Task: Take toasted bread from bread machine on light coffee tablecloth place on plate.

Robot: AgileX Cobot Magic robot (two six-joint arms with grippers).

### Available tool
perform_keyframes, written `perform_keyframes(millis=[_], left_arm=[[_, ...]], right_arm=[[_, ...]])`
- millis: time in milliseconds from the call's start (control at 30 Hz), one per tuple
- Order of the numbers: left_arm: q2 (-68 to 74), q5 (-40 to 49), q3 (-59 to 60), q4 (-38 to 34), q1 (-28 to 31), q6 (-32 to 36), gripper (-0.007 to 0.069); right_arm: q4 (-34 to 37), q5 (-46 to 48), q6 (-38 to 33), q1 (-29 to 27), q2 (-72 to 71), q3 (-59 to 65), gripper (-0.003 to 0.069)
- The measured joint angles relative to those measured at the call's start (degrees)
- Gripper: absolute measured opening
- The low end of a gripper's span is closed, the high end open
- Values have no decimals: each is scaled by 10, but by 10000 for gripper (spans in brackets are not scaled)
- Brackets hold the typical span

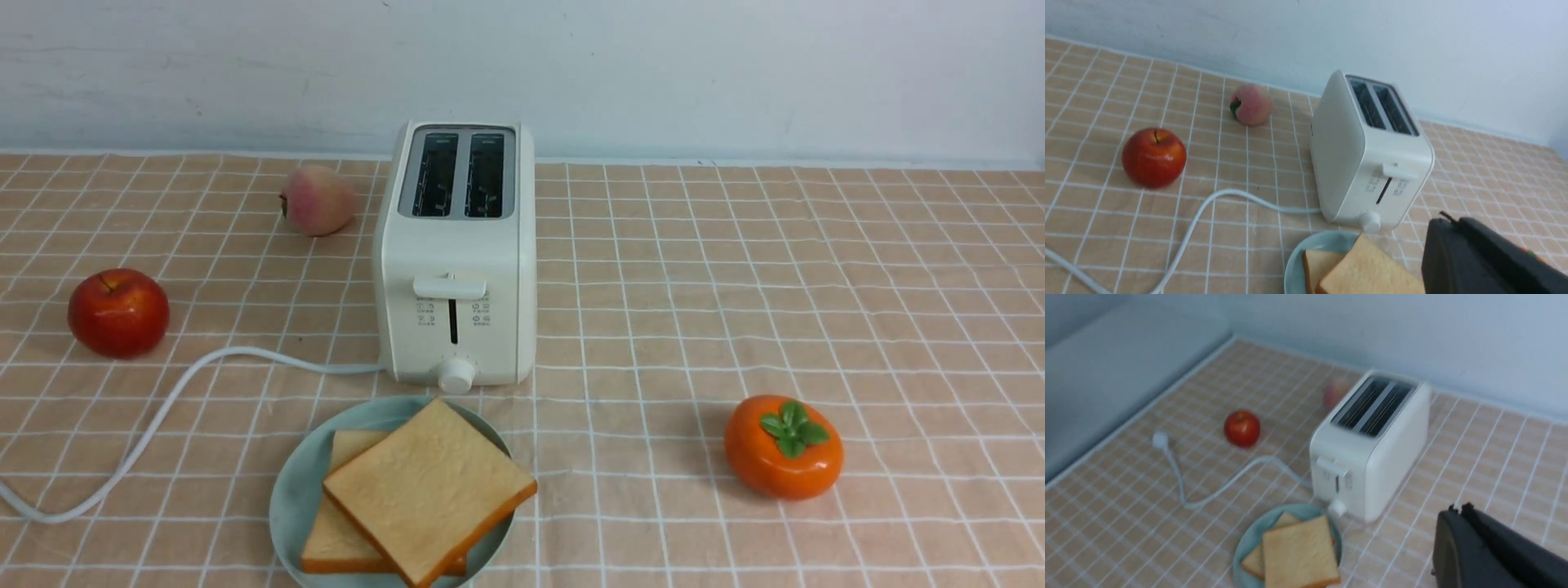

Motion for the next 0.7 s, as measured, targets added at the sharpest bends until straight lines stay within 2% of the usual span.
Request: perform_keyframes(millis=[33, 67, 167, 233, 267, 300, 367, 467, 567, 700], left_arm=[[0, 0, 0, 0, 0, 0, -14], [1, -17, 0, 0, 0, -1, -14], [6, -56, 0, 0, 0, -1, -14], [10, -72, 0, 0, 0, -1, -13], [17, -84, 0, 0, 0, -1, -13], [18, -85, 0, 0, 0, -1, -13], [29, -90, 0, -5, 0, -1, -13], [43, -95, 0, -8, 0, -1, -13], [51, -97, 0, -8, 0, -1, -13], [53, -97, 0, -8, 0, -1, -11]], right_arm=[[0, 0, 0, 0, 0, 0, -8], [-36, -69, 16, 0, -76, 90, -8], [-96, -194, 62, 0, -190, 242, -8], [-112, -227, 84, 0, -224, 289, -8], [-149, -284, 127, 0, -278, 369, -8], [-158, -284, 127, 0, -282, 376, -8], [-215, -343, 156, 0, -324, 446, -8], [-273, -401, 164, 0, -357, 488, -6], [-297, -447, 179, 0, -377, 499, -3], [-304, -463, 189, 0, -384, 502, 0]])
